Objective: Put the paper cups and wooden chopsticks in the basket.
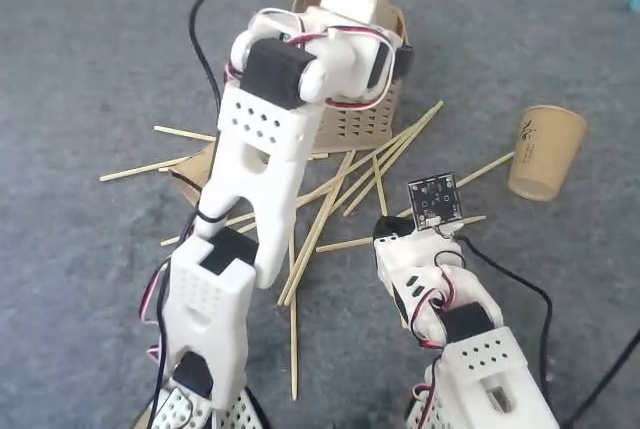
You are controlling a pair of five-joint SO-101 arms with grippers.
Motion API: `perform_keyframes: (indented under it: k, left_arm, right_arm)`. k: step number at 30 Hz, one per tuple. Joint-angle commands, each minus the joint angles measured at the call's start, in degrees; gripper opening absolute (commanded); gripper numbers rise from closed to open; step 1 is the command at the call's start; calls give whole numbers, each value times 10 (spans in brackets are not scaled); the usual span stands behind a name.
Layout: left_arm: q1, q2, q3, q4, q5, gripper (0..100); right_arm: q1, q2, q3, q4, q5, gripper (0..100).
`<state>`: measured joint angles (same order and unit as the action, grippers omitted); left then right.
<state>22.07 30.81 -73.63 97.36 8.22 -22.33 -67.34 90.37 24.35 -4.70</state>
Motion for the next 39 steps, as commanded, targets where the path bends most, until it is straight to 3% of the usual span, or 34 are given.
perform_keyframes:
  k: [1,9,15,20,24,26,32,39]
  left_arm:
    - [-23,-11,-55,4,5,216]
    - [-42,-25,-173,33,6,217]
    - [-45,-145,-102,33,6,217]
    - [-48,-284,96,33,6,211]
    - [-44,-387,290,15,5,74]
    - [-43,-425,384,-25,4,2]
    - [-54,-498,640,-166,4,12]
    - [-43,-546,838,-357,5,12]
  right_arm:
    - [-2,-7,-4,-13,7,9]
    - [-3,-7,-4,-14,7,9]
    - [-3,-7,-4,-14,7,9]
    - [-3,-7,-4,-14,7,9]
    - [-3,-7,-4,-15,7,9]
    - [-3,-7,-4,-15,7,9]
    - [-3,-7,-4,-14,7,9]
    - [-2,-7,-4,-13,7,9]
